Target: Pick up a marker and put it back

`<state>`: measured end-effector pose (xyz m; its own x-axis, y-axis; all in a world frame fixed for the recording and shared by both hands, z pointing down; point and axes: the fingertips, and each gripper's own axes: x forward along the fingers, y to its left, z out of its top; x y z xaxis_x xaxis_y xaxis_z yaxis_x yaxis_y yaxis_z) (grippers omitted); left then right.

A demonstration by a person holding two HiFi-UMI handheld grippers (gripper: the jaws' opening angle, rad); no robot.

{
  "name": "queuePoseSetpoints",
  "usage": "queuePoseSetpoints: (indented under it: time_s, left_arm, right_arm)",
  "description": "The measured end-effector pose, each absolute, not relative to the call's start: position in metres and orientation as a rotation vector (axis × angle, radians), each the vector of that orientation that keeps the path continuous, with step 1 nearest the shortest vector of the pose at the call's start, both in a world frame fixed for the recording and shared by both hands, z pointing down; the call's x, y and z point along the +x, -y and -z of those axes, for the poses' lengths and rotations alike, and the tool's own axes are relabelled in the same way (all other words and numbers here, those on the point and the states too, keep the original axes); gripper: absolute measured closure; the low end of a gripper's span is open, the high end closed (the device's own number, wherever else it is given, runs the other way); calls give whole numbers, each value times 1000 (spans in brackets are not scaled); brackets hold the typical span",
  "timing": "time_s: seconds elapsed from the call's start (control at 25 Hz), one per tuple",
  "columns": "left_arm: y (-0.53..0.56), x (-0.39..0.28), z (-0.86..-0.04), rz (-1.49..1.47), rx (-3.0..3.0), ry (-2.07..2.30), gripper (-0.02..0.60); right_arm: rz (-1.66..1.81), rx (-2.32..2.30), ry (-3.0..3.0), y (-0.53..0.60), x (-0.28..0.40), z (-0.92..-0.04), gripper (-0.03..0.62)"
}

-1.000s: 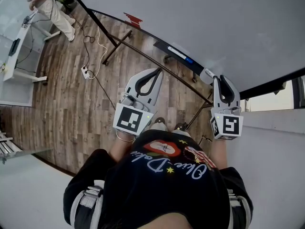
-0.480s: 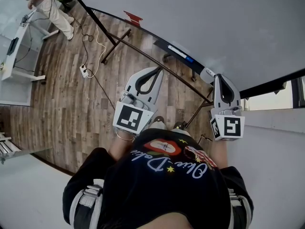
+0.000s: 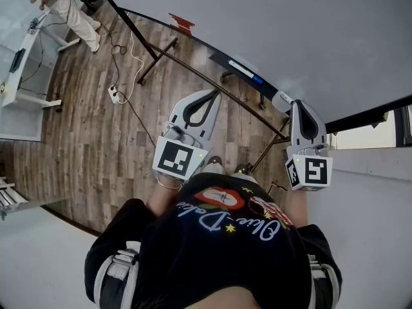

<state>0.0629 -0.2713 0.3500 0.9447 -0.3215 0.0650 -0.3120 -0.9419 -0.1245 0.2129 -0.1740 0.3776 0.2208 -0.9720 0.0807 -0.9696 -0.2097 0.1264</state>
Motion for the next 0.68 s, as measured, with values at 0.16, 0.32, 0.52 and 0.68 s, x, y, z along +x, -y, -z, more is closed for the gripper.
queuePoseSetpoints:
  time_s: [0.16, 0.32, 0.52, 0.68]
  left_arm:
    - [271, 62, -351, 133, -2989, -493, 577]
    - [271, 62, -351, 133, -2988, -494, 578]
    - [270, 61, -351, 135, -2988, -495, 578]
    - [270, 61, -352, 134, -2990, -498, 577]
  right_arm:
    - [27, 2343, 1872, 173, 213, -375, 594]
    - [26, 2343, 1870, 173, 213, -374, 594]
    - [33, 2342, 1873, 172, 212, -373, 594]
    - [36, 2343, 1874, 172, 213, -374, 594]
